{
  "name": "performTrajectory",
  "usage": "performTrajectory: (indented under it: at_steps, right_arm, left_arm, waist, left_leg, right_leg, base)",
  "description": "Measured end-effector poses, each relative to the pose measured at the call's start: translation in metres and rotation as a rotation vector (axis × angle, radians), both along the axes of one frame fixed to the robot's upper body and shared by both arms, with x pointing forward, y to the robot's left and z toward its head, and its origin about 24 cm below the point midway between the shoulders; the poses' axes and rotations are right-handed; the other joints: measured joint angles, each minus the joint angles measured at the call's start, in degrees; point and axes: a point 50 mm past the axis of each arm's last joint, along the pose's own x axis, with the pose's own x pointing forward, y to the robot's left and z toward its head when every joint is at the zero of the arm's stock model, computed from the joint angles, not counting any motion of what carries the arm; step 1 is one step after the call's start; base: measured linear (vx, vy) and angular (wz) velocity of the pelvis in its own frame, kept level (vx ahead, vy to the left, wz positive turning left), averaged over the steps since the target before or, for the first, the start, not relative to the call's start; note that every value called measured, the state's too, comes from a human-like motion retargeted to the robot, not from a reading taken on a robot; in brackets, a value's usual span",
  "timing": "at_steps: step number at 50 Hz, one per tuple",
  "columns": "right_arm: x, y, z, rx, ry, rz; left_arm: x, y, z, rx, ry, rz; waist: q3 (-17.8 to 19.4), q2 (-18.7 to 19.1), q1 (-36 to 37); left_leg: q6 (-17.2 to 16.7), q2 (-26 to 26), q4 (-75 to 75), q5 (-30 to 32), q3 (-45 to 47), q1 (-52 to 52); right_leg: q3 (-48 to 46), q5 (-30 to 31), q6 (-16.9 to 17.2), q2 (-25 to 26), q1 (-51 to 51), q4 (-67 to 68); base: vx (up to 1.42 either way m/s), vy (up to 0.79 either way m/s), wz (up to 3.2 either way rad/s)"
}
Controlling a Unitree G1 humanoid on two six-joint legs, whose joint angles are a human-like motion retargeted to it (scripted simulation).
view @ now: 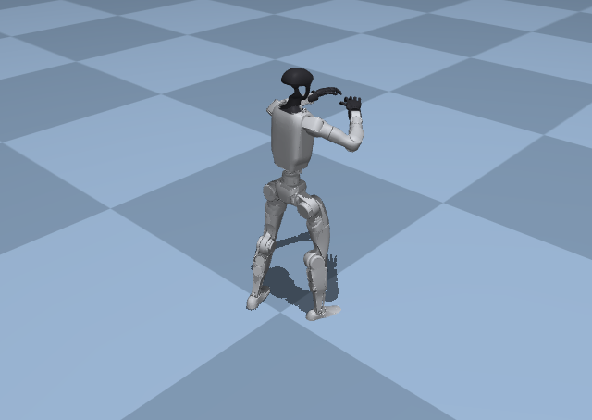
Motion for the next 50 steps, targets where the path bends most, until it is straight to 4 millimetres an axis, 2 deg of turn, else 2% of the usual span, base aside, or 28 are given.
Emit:
performTrajectory:
  at_steps: [8, 13, 17, 21, 25, 27, 30, 32, 39, 42, 46, 48, 50]
  right_arm:
    - [0.02, -0.025, 0.001, -0.048, -0.028, -0.171]
    - [0.024, -0.022, 0.005, -0.086, -0.023, -0.189]
    - [0.006, -0.002, 0.011, -0.088, -0.02, -0.075]
    - [-0.024, 0.016, 0.016, -0.07, -0.022, 0.08]
    - [-0.048, 0.017, 0.02, -0.047, -0.018, 0.156]
    - [-0.05, 0.013, 0.019, -0.046, -0.001, 0.143]
    - [-0.039, 0.004, 0.015, -0.066, 0.046, 0.077]
    - [-0.022, -0.002, 0.01, -0.087, 0.086, 0.008]
    - [0.068, -0.019, -0.016, -0.093, 0.197, -0.322]
    - [0.097, -0.024, -0.029, -0.069, 0.219, -0.466]
    - [0.105, -0.022, -0.036, -0.061, 0.202, -0.518]
    - [0.099, -0.016, -0.035, -0.056, 0.165, -0.473]
    - [0.084, -0.008, -0.029, -0.062, 0.123, -0.388]
  left_arm:
    - [0.008, -0.028, 0.016, 0.097, -0.04, -0.064]
    - [0.022, -0.04, 0.027, 0.133, -0.024, -0.043]
    - [0.035, -0.046, 0.035, 0.134, 0.009, -0.008]
    - [0.045, -0.05, 0.043, 0.135, 0.044, 0.029]
    - [0.046, -0.059, 0.052, 0.143, 0.055, 0.013]
    - [0.042, -0.068, 0.052, 0.149, 0.055, -0.036]
    - [0.03, -0.085, 0.049, 0.162, 0.054, -0.152]
    - [0.017, -0.099, 0.043, 0.174, 0.055, -0.252]
    - [-0.035, -0.136, 0.013, 0.2, 0.057, -0.567]
    - [-0.048, -0.145, 0.002, 0.211, 0.075, -0.631]
    - [-0.05, -0.149, -0.007, 0.225, 0.095, -0.626]
    - [-0.045, -0.147, -0.007, 0.227, 0.086, -0.587]
    - [-0.035, -0.142, -0.005, 0.222, 0.069, -0.531]
  waist:
    - [-0.4, -1.4, 1.4]
    - [-0.6, -2.1, 0.6]
    - [-0.9, -2.5, -1.0]
    - [-1.2, -2.5, -2.9]
    - [-1.6, -2.2, -4.4]
    - [-1.9, -1.7, -4.7]
    - [-2.8, -0.9, -4.3]
    - [-3.7, -0.6, -3.4]
    - [-6.8, -0.3, 0.8]
    - [-7.7, -0.2, 2.2]
    - [-8.4, 0.0, 2.8]
    - [-8.4, 0.2, 2.5]
    - [-8.0, 0.5, 1.7]
  left_leg:
    - [3.5, 2.2, 12.0, 1.2, 2.5, -3.3]
    - [5.5, 2.9, 21.0, 1.6, 1.6, -8.9]
    - [6.1, 2.2, 22.5, 1.9, 1.1, -12.4]
    - [5.5, 0.5, 16.7, 2.8, 1.0, -13.0]
    - [3.7, -1.4, 5.9, 5.1, 0.5, -10.8]
    - [2.7, -1.8, 0.9, 6.3, 0.1, -9.3]
    - [1.0, -1.7, -4.3, 7.3, -0.2, -7.4]
    - [0.1, -1.2, -6.1, 7.5, 0.1, -6.4]
    - [-0.8, 0.1, -6.8, 5.9, 3.2, -3.8]
    - [-0.7, 0.7, -6.0, 5.0, 4.9, -3.1]
    - [-0.7, 1.3, -5.1, 4.2, 6.8, -2.6]
    - [-0.7, 1.4, -4.9, 3.9, 7.6, -2.4]
    - [-0.7, 1.3, -4.9, 3.8, 8.1, -2.2]
  right_leg:
    - [2.5, 0.2, 0.4, 1.3, 2.0, -2.2]
    - [2.2, -1.1, 0.4, 0.0, 2.7, -0.9]
    - [1.4, -2.0, 0.4, -0.9, 3.2, -0.7]
    - [0.6, -2.5, 0.4, -1.3, 3.8, -1.1]
    - [0.2, -2.9, 0.4, -0.8, 4.6, -1.5]
    - [0.2, -3.2, 0.4, -0.2, 5.1, -1.6]
    - [0.6, -3.5, 0.3, 0.9, 5.7, -1.7]
    - [1.3, -3.6, 0.1, 1.8, 5.8, -1.5]
    - [4.8, -3.6, 0.3, 3.4, 5.5, -0.4]
    - [6.3, -3.6, 0.4, 4.0, 5.1, 0.0]
    - [8.0, -3.4, 0.4, 4.7, 4.7, 0.2]
    - [8.7, -3.4, 0.4, 4.8, 4.6, 0.2]
    - [9.2, -3.4, 0.4, 4.9, 4.5, 0.2]
  base:
    - [0.12, -0.21, -0.38]
    - [0.1, -0.11, 0.1]
    - [0.08, -0.05, 0.2]
    - [0.08, -0.02, 0.13]
    - [0.1, 0.03, 0.01]
    - [0.11, 0.07, -0.09]
    - [0.12, 0.07, -0.2]
    - [0.11, 0.05, -0.33]
    - [0.09, 0.04, -0.44]
    - [0.05, 0.01, -0.44]
    - [0.02, 0.0, -0.37]
    - [0.01, 0.01, -0.28]
    - [0.0, 0.01, -0.22]
